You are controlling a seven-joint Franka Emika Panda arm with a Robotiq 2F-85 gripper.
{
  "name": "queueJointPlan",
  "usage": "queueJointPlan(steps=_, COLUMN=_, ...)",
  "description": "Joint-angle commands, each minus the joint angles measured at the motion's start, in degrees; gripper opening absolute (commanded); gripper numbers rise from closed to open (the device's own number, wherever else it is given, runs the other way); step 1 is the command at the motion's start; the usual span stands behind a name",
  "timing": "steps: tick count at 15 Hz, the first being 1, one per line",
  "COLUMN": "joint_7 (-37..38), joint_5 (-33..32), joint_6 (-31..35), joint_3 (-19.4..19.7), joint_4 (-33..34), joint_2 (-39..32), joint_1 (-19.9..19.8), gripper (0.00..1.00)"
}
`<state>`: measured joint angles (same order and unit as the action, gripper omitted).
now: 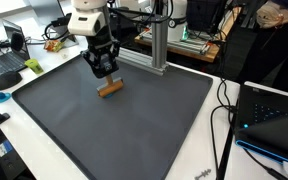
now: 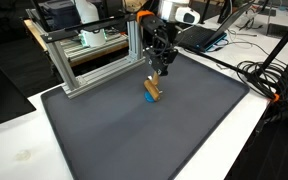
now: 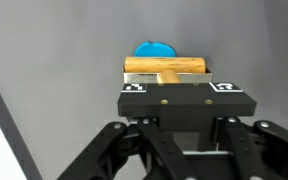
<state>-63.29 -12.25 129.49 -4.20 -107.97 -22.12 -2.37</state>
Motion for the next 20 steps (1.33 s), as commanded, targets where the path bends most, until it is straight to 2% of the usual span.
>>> queueJointPlan(steps=1, joint_7=-3.0, joint_5=3.2, joint_6=1.1, joint_3=-1.6, joint_4=-2.7, joint_2=-0.3, joint_1=-0.7, gripper=0.23)
queueJointPlan(steps=6, joint_7=-5.5, joint_5=6.1, joint_6=0.7, joint_3=-1.6, joint_4=-1.6, joint_2=-0.8, joint_1=-1.9, gripper=0.23)
queueJointPlan(steps=20, joint_7=-2.9, joint_5=1.3, joint_6=1.8, joint_3=2.3, joint_4=-1.5, joint_2=-1.4, joint_1=-2.1, gripper=0.23)
